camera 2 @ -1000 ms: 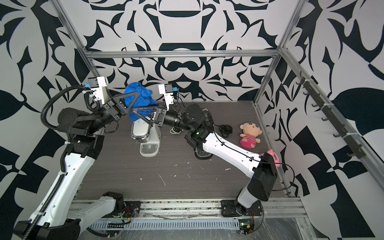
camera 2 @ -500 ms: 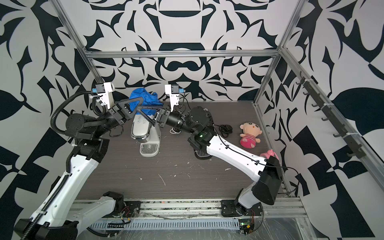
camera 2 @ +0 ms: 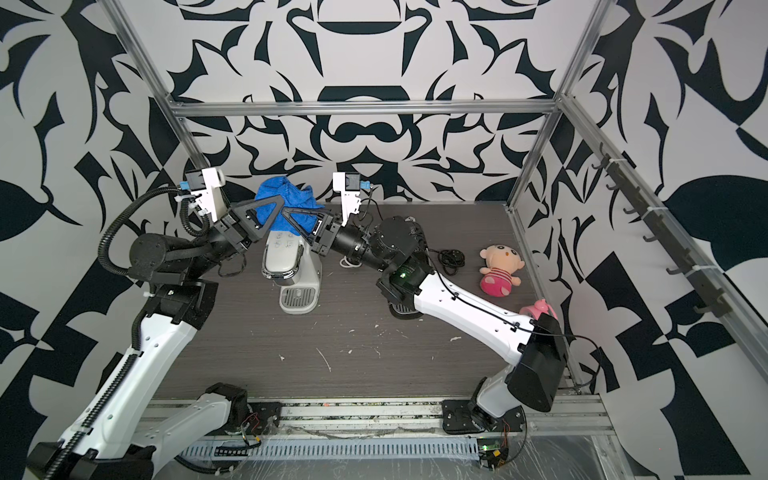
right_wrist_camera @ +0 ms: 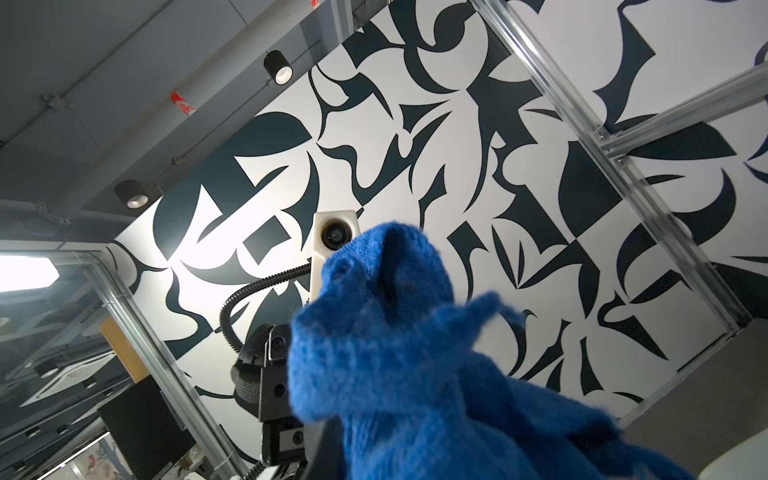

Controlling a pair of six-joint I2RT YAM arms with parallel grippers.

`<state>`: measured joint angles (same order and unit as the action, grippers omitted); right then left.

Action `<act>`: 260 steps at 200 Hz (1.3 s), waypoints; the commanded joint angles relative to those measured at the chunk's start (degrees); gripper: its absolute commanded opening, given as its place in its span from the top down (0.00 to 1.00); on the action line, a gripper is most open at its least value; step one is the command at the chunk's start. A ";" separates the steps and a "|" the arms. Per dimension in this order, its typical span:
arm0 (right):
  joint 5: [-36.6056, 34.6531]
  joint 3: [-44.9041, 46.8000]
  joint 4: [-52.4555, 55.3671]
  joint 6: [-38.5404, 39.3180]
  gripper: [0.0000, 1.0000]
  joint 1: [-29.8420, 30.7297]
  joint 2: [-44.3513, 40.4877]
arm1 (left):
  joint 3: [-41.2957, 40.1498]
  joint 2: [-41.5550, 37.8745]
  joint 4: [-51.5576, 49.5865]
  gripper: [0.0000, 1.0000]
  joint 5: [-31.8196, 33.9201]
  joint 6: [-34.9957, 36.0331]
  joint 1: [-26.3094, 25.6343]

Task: Wipe the surface of a coffee machine
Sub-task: Adjust the cleaning item, then wipe the dirt from the surface of the coffee machine.

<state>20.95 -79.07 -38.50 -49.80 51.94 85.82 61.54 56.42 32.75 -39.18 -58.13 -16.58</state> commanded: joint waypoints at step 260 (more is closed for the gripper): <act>-18.66 -22.03 57.42 16.81 1.00 0.98 27.54 | -0.73 22.49 -41.99 0.14 13.70 18.20 20.98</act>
<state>3.14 -102.96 27.44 -31.62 52.73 116.60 62.37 77.82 -14.22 -21.19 -36.29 3.40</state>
